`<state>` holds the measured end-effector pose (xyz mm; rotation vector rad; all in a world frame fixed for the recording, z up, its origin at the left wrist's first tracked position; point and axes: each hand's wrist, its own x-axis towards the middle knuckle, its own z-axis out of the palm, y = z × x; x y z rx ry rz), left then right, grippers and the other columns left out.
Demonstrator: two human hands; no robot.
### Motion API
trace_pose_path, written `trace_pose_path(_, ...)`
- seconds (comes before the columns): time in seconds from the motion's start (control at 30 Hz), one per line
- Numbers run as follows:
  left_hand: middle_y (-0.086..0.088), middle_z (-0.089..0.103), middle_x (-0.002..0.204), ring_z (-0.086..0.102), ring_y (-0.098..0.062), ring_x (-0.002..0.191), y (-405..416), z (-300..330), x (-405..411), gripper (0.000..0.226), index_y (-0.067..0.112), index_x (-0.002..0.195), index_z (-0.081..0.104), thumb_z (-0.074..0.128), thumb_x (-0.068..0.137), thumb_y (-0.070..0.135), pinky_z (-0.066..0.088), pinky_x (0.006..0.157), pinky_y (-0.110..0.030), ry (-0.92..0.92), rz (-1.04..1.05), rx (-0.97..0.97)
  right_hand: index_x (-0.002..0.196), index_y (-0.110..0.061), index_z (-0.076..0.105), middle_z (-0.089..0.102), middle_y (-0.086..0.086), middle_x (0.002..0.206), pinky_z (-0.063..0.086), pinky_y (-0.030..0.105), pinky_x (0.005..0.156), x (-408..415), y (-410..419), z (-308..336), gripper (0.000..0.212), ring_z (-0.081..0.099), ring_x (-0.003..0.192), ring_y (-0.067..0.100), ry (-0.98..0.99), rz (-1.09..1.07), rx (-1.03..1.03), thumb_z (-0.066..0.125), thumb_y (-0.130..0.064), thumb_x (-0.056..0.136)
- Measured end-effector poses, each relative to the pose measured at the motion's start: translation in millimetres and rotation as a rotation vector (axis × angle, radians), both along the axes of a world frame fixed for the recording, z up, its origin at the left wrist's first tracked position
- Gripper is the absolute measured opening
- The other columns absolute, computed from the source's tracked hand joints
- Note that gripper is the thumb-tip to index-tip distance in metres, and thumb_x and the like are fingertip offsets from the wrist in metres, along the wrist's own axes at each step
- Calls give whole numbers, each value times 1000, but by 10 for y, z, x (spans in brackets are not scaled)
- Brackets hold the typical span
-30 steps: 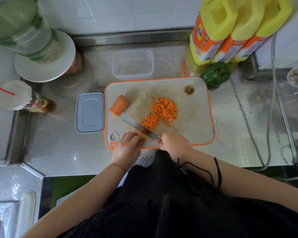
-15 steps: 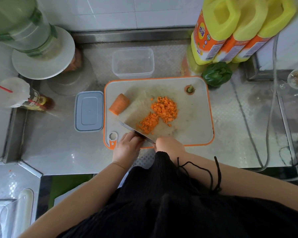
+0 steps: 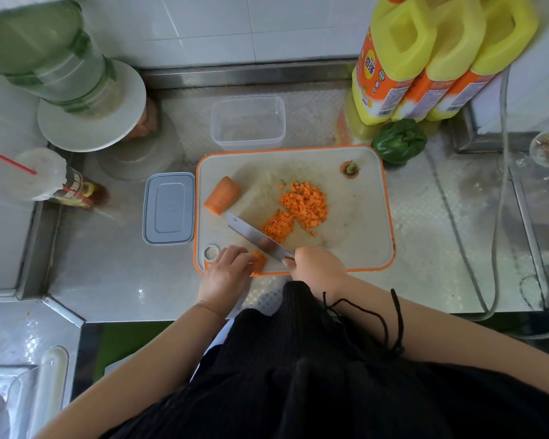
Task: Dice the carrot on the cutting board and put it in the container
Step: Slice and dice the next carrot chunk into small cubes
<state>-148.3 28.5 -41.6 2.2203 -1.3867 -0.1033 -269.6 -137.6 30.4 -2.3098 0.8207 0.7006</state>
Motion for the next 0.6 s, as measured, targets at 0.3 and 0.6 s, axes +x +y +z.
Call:
trace_pose_path(0.3,-3,65,103,60,-27,99,182,80,106,49,13,109,66,84,70,36,56,82,-44,74,57,284,87,-14,50,53,1,71,44,31,61,18,-4,0,33,58,72,22,33,-8,18,36,-40,101)
trace_pose_path(0.6,-3,54,116,54,-22,109,-216,237,-95,45,15,119,53,58,91,50,46,88,-33,244,239,516,89,-12,53,45,-1,67,39,32,62,-5,-16,12,33,52,71,22,-4,17,5,37,-38,102)
